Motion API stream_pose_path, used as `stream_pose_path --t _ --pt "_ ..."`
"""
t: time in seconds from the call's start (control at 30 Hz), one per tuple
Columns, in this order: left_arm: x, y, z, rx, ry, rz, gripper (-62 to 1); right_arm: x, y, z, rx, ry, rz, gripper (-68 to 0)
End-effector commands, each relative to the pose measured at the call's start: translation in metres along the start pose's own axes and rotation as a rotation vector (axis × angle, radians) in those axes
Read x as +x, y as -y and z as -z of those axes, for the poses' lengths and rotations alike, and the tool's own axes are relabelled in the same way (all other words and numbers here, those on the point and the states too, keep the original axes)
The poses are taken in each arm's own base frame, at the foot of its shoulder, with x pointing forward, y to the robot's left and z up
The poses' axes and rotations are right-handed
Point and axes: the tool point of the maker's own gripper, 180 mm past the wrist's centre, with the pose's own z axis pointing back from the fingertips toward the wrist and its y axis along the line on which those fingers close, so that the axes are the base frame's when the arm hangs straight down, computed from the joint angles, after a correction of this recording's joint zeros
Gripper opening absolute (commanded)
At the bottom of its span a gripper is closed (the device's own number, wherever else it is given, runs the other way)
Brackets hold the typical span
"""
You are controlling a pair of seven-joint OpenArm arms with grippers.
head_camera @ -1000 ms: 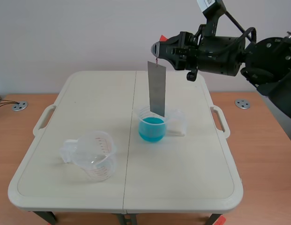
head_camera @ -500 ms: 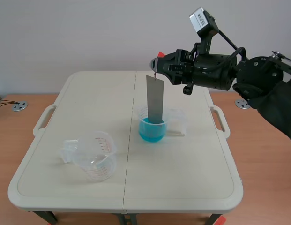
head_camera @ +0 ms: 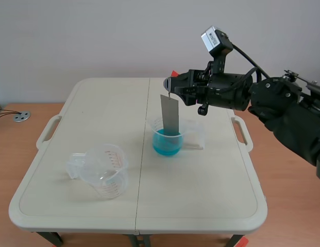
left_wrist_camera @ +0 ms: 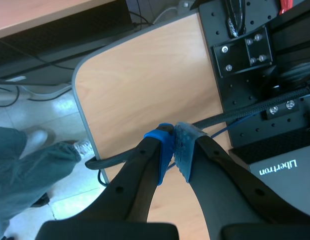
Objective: Hold the metal plate by the orange handle, dip it into the blue solution, take it out and point at it, then put the plate back in the beaker on the left.
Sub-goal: 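Lower the plate into the blue solution, then hold the plate still in the solution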
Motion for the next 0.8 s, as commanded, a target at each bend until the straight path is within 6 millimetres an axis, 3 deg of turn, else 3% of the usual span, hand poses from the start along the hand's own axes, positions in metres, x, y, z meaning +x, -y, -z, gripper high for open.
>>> stream_pose_path --t 0.0,0.27,0.77 --pt "0.002 -0.001 -0.001 0.005 0.009 -0.004 -58.2 0.017 0.001 0.002 0.007 0.042 -0.017 -66.1" --pt "0.003 -0.003 0.001 0.008 0.010 -0.003 -58.2 -0.003 0.011 -0.001 -0.010 0.009 0.000 -66.1" --pt "0.000 -0.004 0.003 0.011 -0.009 -0.002 -58.2 -0.004 0.012 -0.001 -0.013 0.008 0.003 -66.0"
